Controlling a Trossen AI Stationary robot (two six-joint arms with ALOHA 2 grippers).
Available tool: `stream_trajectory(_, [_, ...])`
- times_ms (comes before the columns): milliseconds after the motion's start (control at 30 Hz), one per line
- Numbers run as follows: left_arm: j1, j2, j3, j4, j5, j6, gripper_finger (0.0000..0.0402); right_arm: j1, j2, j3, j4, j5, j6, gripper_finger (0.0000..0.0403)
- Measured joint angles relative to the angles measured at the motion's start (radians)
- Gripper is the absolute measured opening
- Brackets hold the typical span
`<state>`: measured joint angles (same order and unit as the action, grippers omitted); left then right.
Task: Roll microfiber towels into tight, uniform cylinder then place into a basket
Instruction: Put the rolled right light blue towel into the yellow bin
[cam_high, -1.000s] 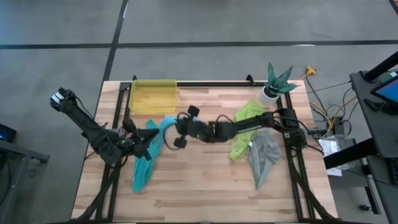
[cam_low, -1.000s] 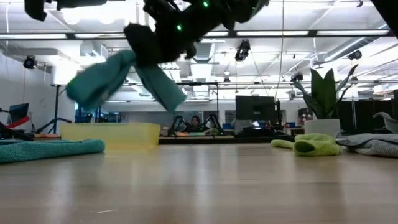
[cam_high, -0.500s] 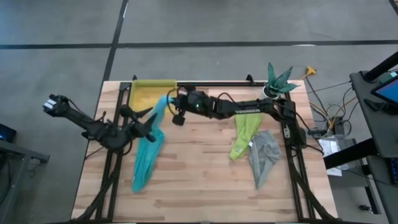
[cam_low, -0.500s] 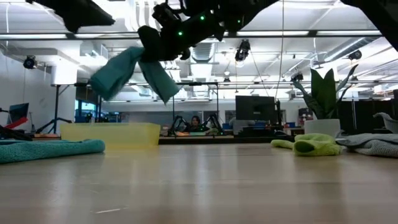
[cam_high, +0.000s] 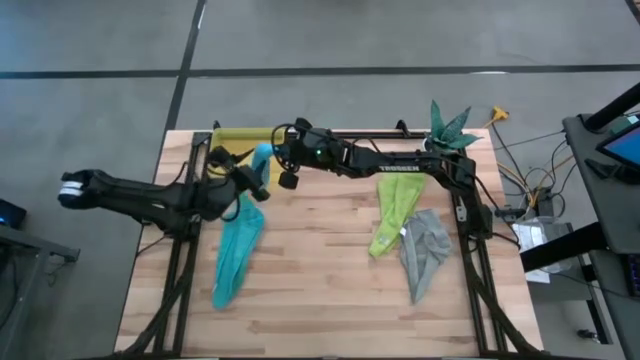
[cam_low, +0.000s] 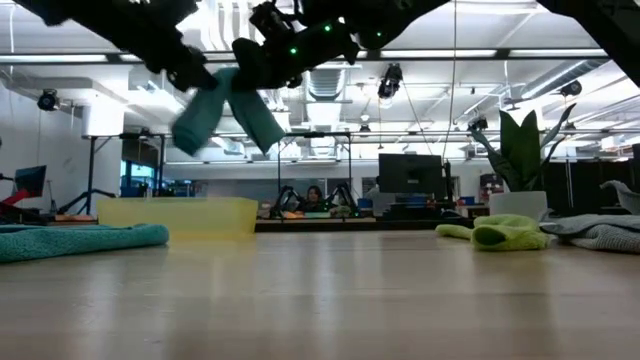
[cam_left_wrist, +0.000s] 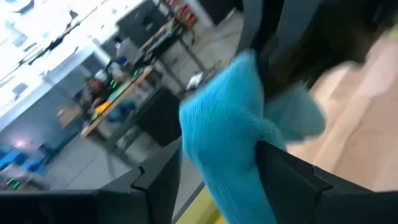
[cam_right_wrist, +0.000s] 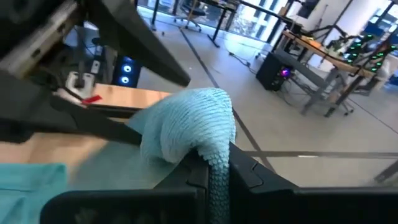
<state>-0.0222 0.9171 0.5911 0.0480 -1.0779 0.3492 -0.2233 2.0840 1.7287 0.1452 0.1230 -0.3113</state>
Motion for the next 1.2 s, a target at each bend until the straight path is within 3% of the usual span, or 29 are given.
stream_trajectory(200, [0.086, 0.081, 0.004, 0.004, 0.102, -0.03, 0.0195, -0.04, 0.0, 0.0, -0.01, 0.0, 0.0, 0.0013])
stream_trajectory(433, [0.064, 0.133, 0.026, 0.103, 0.152, -0.032, 0.0195, -0.065, 0.004, 0.0, -0.053, 0.005, 0.02, 0.0013])
stream_trajectory(500, [0.064, 0.155, 0.026, 0.106, 0.125, -0.031, 0.0195, -0.066, 0.004, 0.0, -0.06, 0.009, 0.03, 0.0013])
stream_trajectory(667, [0.097, 0.247, 0.027, 0.101, -0.053, -0.021, 0.0195, -0.051, 0.004, 0.0, -0.059, 0.009, 0.046, 0.0013])
stream_trajectory(867, [0.108, 0.306, 0.041, 0.11, -0.075, -0.021, 0.0195, -0.031, 0.004, 0.0, -0.105, 0.046, 0.047, 0.0013])
stream_trajectory(1067, [0.108, 0.32, 0.044, 0.106, -0.197, 0.003, 0.0195, -0.033, 0.004, 0.0, -0.182, 0.031, 0.045, 0.0013])
stream_trajectory(1200, [0.108, 0.31, 0.042, 0.101, -0.187, 0.007, 0.0195, -0.031, 0.004, 0.0, -0.221, 0.027, 0.04, 0.0013])
